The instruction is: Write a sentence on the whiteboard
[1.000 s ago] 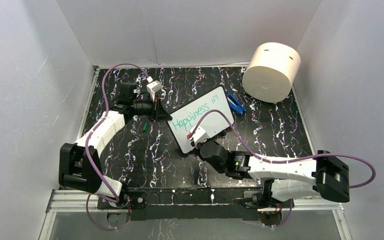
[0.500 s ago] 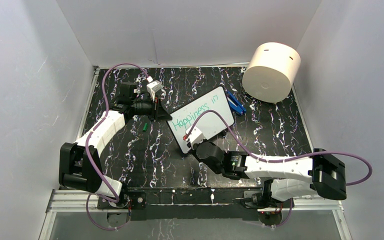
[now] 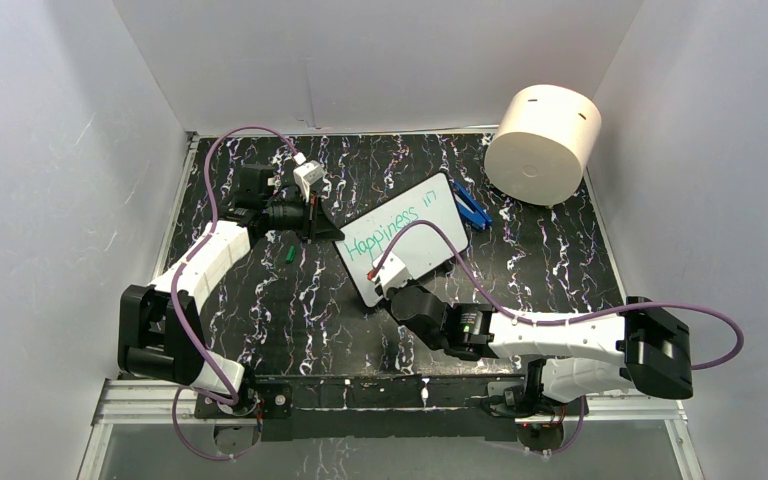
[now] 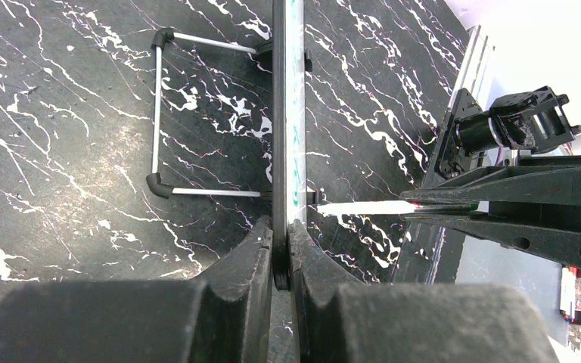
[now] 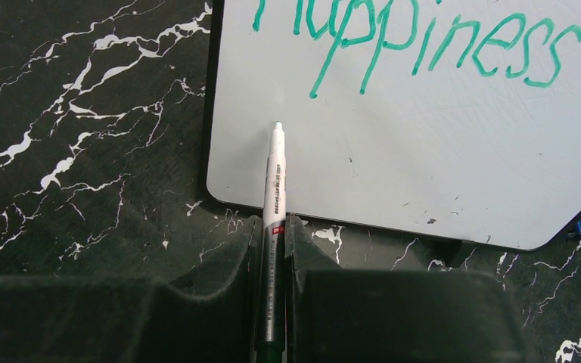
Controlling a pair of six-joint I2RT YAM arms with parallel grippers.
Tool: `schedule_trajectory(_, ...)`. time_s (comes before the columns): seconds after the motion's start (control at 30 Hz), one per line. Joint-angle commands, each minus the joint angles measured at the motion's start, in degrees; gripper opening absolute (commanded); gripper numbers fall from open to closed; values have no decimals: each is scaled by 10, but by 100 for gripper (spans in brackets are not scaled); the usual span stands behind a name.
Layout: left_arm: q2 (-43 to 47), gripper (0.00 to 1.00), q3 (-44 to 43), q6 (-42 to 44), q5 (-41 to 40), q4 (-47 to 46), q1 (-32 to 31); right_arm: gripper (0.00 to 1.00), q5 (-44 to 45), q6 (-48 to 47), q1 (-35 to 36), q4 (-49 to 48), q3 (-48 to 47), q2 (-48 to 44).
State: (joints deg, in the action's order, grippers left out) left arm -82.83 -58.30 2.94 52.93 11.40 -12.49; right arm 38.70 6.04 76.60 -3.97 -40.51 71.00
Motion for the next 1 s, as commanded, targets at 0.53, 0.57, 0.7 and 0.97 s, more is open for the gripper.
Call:
schedule_trajectory(0.53,-24,0,6,32,-75,28,-4,0,23,10,6,-19,-42,25)
schedule_trajectory(0.57,-25,0,6,32,-75,28,-4,0,23,11,6,-19,-43,27)
schedule_trajectory(0.7,-23,0,6,32,-76,28,-4,0,25,12,6,-18,-47,36)
schedule_trajectory(0.97,-24,0,5,32,-75,28,-4,0,40,14,6,-14,-54,44)
